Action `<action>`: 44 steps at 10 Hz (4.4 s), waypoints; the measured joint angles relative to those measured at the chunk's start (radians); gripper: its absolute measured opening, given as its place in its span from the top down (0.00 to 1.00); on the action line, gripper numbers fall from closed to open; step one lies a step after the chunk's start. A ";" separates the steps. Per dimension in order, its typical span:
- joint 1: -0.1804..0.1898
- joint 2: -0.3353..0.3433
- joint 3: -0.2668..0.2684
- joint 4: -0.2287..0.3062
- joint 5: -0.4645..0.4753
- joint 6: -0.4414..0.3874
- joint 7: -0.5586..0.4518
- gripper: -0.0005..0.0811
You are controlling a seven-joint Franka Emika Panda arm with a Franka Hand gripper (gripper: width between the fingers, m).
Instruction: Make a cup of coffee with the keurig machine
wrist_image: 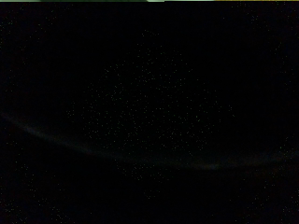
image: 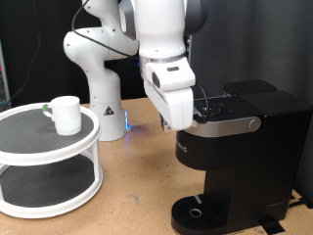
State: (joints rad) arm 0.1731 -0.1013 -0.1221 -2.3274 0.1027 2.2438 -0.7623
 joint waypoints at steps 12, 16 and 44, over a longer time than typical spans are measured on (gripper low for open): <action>-0.005 -0.183 -0.066 0.017 0.098 -0.121 -0.176 0.99; -0.005 -0.219 -0.092 -0.013 0.152 -0.116 -0.230 0.99; -0.099 -0.653 -0.335 -0.298 0.359 -0.176 -0.136 0.99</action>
State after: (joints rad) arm 0.0738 -0.7539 -0.4576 -2.6253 0.4614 2.0680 -0.8982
